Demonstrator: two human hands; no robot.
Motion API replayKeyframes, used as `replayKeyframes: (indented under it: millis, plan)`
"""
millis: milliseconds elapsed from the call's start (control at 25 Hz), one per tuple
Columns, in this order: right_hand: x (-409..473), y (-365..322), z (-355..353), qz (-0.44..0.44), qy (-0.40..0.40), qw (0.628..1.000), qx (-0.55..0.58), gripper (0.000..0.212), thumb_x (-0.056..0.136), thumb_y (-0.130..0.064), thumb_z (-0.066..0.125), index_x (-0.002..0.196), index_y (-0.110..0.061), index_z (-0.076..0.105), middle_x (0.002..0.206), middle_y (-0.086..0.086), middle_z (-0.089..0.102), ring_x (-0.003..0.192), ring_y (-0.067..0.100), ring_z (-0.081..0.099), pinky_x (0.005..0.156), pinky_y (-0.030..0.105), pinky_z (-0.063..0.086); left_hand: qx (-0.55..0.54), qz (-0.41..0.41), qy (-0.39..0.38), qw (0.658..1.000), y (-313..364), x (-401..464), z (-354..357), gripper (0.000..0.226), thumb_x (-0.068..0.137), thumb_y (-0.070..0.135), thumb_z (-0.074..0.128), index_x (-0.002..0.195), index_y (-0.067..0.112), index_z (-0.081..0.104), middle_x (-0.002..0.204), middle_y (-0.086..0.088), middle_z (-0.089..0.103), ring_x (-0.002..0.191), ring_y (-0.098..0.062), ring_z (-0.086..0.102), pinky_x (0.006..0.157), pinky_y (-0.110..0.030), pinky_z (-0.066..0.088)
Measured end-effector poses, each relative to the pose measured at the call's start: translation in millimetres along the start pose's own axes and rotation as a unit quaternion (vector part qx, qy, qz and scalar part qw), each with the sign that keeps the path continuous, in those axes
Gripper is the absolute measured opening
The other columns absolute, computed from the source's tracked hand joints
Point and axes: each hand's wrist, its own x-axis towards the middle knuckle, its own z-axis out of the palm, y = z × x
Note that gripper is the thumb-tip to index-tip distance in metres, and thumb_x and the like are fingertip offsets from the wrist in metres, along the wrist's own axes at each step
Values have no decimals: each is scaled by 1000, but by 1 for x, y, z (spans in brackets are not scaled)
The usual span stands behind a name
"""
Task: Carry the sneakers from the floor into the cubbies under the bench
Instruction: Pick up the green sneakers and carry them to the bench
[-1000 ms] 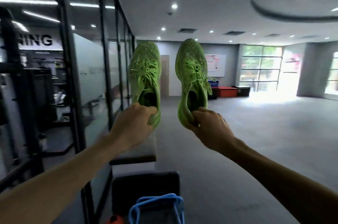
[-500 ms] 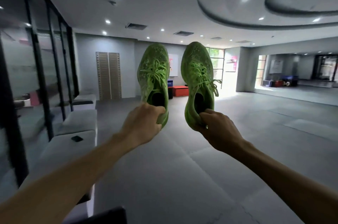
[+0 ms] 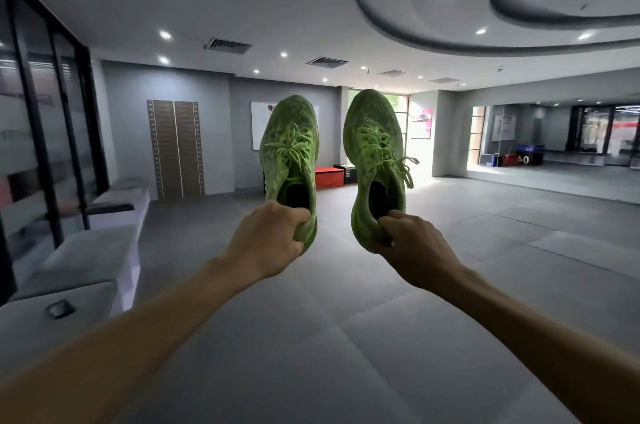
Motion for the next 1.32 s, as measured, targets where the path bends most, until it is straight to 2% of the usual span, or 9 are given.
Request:
replayKeyframes:
  millis: [160,320,560,680,800,1120,1320]
  plan:
    - [94,69,49,-9,1,1000,14,29,89,-27,61,68,-17,43,74,-2,46,63,25,43,54,31,29,8,-4,10,1000,-27,98,54,18,77,17,67,75,23,50,76,-2,52,70,-25,52,60,-29,41]
    - [181,130,119,-19,-7,1000,23,28,88,-28,62,68,-17,44,74,-3,45,64,25,43,56,31,31,15,-7,19,1000,-73,189,124,23,79,18,68,76,24,46,76,-1,46,69,-23,49,60,-26,36]
    - [322,217,242,-21,-4,999,32,28,88,-29,62,69,-16,46,75,-1,48,65,26,45,57,31,32,15,-10,8,1000,-173,329,239,21,78,19,69,74,22,48,73,0,50,68,-23,52,57,-26,33]
    - [402,258,298,-12,-7,999,33,28,88,-29,63,69,-15,46,75,0,49,65,26,45,55,31,31,23,-12,2,1000,-226,409,288,11,78,20,68,82,19,58,76,0,50,70,-22,50,59,-25,33]
    - [470,297,353,-12,-5,999,33,29,89,-28,63,70,-15,45,75,-1,48,64,25,43,54,31,30,33,-14,-5,999,-271,476,336,9,82,21,65,89,19,60,81,1,47,73,-19,44,57,-24,29]
    - [667,390,515,-30,-23,998,48,28,88,-33,62,72,-13,49,81,4,53,70,28,49,62,37,42,43,-37,-1,998,-405,649,471,11,80,19,66,80,18,55,77,0,47,71,-21,48,59,-26,33]
    - [809,429,610,-66,-30,995,74,27,88,-32,63,71,-16,50,77,2,52,66,25,46,58,32,36,65,-69,-4,996,-501,759,528,18,79,18,65,74,22,49,68,7,41,69,-21,48,59,-30,39]
